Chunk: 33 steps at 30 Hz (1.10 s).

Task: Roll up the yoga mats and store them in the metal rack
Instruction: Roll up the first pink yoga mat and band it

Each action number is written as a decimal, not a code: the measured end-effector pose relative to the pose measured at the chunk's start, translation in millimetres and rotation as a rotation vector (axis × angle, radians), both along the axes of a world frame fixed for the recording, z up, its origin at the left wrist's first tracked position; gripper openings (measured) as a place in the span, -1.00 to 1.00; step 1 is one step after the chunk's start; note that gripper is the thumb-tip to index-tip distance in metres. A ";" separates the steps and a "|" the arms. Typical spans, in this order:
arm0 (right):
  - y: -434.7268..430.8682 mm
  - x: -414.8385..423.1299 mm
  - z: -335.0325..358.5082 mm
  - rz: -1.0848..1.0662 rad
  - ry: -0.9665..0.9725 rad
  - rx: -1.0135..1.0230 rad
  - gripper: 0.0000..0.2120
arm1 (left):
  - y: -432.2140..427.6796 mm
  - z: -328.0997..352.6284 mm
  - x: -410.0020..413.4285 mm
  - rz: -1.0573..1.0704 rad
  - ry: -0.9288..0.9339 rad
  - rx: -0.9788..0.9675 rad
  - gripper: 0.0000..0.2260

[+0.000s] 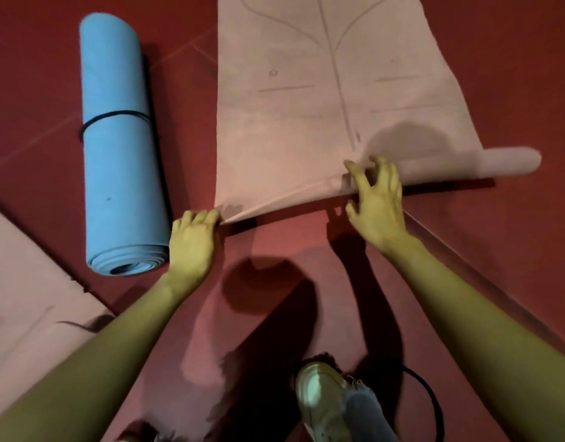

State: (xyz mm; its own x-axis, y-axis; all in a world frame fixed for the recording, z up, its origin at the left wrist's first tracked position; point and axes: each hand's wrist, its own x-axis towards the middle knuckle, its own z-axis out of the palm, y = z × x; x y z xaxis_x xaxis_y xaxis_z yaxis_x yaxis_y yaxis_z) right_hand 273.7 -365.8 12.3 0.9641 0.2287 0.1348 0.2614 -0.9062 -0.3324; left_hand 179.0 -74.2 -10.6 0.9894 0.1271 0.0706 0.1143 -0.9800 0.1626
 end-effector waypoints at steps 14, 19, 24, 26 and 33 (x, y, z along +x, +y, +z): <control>7.5 -0.3 -23.5 0.041 -0.069 0.146 -0.70 | -24.0 12.3 20.5 -0.223 0.099 0.179 -0.84; -42.1 0.1 -28.0 -0.083 -0.130 0.045 -0.80 | -63.6 1.0 29.3 -0.219 0.058 0.124 -0.73; -60.4 -18.6 -36.7 -0.129 -0.048 0.062 -0.85 | -66.4 -12.7 12.7 -0.223 0.030 0.058 -0.80; -61.5 -36.3 -41.6 -0.122 -0.018 0.064 -0.88 | -64.7 -13.5 7.2 -0.169 0.022 0.029 -0.84; -69.3 -94.7 -59.0 -0.018 -0.019 0.087 -0.89 | -61.6 -24.6 -53.5 -0.093 -0.009 -0.015 -0.69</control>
State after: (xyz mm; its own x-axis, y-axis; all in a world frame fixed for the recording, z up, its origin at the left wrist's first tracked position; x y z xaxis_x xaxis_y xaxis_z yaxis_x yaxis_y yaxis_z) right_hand 179.0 -435.1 -46.7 0.9651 0.1981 0.1714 0.2524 -0.8786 -0.4054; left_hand 125.5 -135.8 -35.3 0.9963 0.0361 0.0782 0.0217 -0.9838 0.1777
